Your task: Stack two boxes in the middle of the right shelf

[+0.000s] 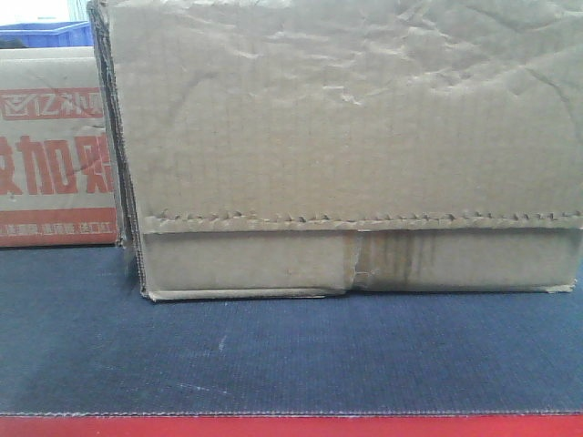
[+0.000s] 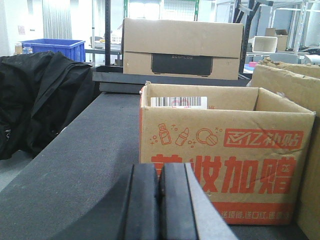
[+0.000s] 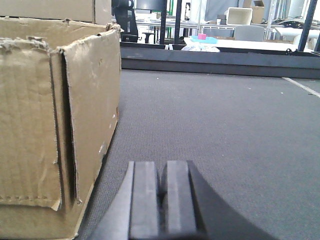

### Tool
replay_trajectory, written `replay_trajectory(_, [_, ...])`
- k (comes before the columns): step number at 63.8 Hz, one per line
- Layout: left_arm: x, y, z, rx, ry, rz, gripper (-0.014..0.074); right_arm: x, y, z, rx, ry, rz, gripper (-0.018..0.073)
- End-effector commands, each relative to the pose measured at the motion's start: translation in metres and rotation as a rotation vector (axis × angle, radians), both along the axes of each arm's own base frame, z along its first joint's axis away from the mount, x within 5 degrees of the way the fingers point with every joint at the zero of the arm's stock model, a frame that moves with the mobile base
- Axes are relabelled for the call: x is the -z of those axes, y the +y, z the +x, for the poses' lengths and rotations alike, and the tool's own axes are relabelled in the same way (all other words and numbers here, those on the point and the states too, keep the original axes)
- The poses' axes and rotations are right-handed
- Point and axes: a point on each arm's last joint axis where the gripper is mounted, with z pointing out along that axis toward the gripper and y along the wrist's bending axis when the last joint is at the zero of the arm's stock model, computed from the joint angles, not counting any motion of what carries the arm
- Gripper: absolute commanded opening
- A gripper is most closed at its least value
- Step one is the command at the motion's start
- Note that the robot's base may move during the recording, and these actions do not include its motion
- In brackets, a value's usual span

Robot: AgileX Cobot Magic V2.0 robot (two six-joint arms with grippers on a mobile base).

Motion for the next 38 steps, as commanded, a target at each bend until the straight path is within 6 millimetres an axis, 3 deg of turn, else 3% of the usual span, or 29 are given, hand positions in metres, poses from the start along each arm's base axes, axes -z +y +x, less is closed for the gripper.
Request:
replay_trajectory(1, [-0.0027,0.0001,-0.0008,-0.002,-0.026,-0.001,-0.0111,-0.0019,-0.0005,-0.0002,0.007,-0.023,0.008,-0.0162])
replay_trajectory(38, [-0.0066,-0.0001,-0.0012,0.000,-0.069,0.000,-0.0111,-0.0080,-0.0014,-0.0004,0.016,-0.090,0.010,-0.0162])
